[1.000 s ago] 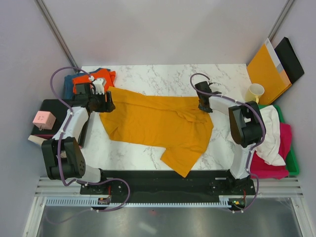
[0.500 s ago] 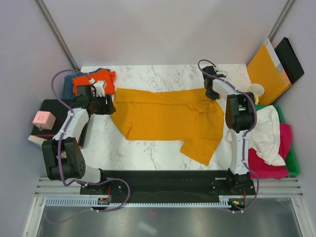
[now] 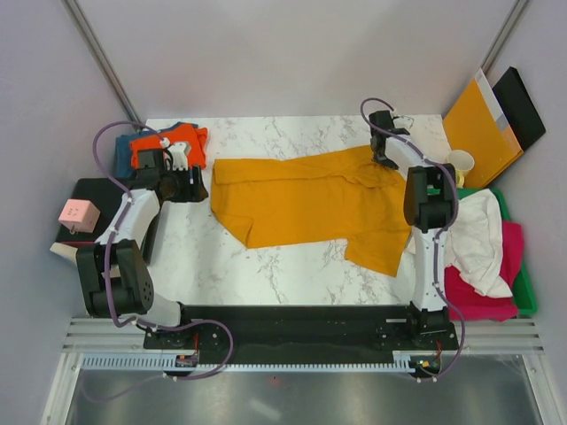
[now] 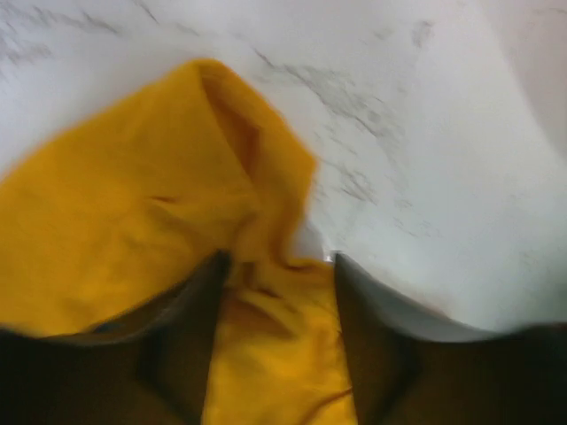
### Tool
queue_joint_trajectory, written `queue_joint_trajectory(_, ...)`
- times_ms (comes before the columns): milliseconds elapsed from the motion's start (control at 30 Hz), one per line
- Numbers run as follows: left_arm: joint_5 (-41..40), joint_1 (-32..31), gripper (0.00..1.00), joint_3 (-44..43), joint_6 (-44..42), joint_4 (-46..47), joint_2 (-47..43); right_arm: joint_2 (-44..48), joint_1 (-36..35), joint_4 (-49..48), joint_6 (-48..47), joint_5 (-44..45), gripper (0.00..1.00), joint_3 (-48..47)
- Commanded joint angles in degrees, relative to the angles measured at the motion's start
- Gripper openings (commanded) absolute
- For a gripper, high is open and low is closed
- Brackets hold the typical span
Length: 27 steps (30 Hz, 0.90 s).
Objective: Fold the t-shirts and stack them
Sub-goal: Fold the flattened tshirt in 1/3 of the way, then grap the side of the flattened tshirt closest away from the robot with both arms
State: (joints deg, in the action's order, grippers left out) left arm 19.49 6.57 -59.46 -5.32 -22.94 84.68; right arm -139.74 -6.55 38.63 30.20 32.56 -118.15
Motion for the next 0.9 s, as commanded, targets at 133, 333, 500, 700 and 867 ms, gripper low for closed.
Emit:
queue_joint_trajectory(133, 2.9, -2.5, 0.82, -7.5, -2.6, -5.8, -1.3, 26.8, -4.1, -13.6, -2.2, -8.5, 0.83, 22.1)
queue_joint_trajectory(333, -0.2, -14.7, 0.79, -7.3, -10.8, -14.1, 1.7, 39.7, -12.5, -14.0, -1.6, -9.0, 0.83, 34.4)
queue_joint_trajectory(500, -3.2, -22.1, 0.78, -6.0, -10.9, -15.3, 5.5, 44.5, -18.7, -12.6, -0.2, -7.5, 0.82, 42.1)
queue_joint_trajectory(700, -9.2, -26.8, 0.78, -5.1, -10.4, -15.1, 7.7, 49.8, -20.1, -13.1, 1.7, -7.4, 0.81, 50.6)
queue_joint_trajectory(867, -11.9, -28.7, 0.76, -3.6, -10.1, -14.9, 10.1, 52.9, -20.4, -13.8, 2.1, -7.7, 0.81, 54.5)
